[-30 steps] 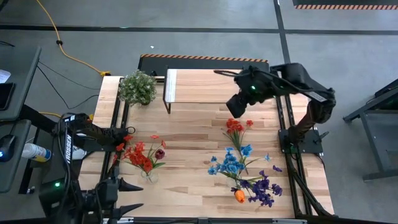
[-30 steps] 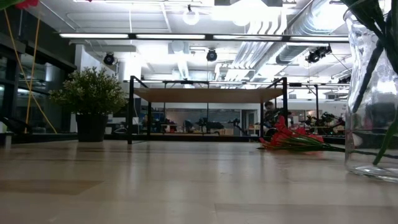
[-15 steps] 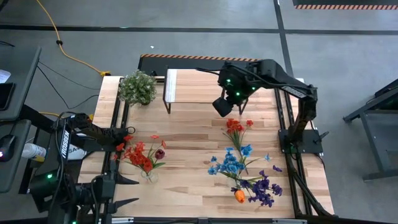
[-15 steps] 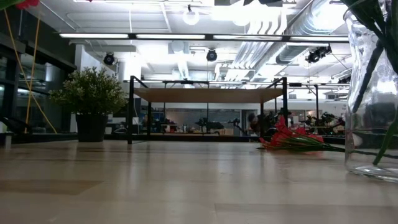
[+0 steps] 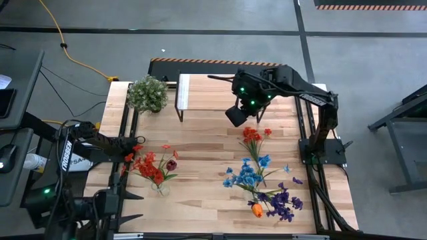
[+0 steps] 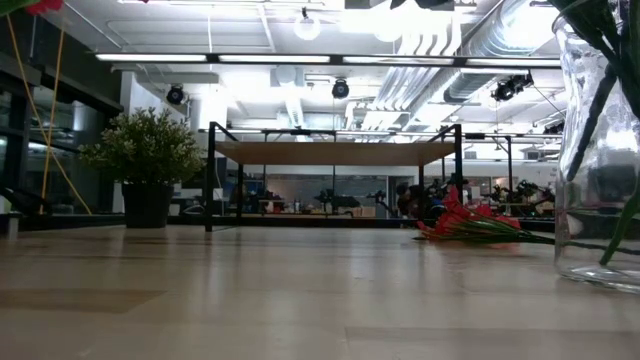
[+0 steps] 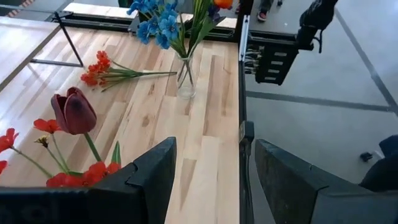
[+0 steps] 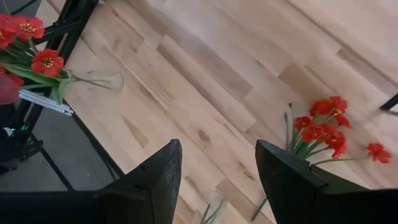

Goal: Pick and place flowers into a vace then onto a shelf
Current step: Put the orange flowers into the left transparent vase

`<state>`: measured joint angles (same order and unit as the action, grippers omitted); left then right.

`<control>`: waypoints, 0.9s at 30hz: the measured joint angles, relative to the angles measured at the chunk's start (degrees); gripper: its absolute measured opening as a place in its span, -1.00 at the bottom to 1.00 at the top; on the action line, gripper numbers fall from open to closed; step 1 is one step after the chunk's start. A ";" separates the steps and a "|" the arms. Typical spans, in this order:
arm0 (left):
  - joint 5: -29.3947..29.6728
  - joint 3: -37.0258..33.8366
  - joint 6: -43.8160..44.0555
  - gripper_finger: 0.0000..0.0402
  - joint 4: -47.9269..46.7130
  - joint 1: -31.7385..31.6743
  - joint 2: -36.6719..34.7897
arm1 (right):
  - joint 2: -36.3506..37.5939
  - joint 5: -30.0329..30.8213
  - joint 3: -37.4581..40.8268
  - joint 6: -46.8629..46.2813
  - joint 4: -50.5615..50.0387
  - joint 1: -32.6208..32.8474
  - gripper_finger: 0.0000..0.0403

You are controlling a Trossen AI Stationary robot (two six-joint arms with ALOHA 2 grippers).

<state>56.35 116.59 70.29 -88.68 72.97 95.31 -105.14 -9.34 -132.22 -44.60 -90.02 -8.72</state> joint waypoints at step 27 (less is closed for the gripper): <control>1.82 -0.01 1.96 0.25 -0.18 4.83 0.00 | -11.85 3.09 -0.02 -0.38 0.01 6.51 -0.03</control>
<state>58.17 116.57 72.25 -88.86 77.80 95.31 -116.99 -6.26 -132.25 -44.98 -90.00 -2.21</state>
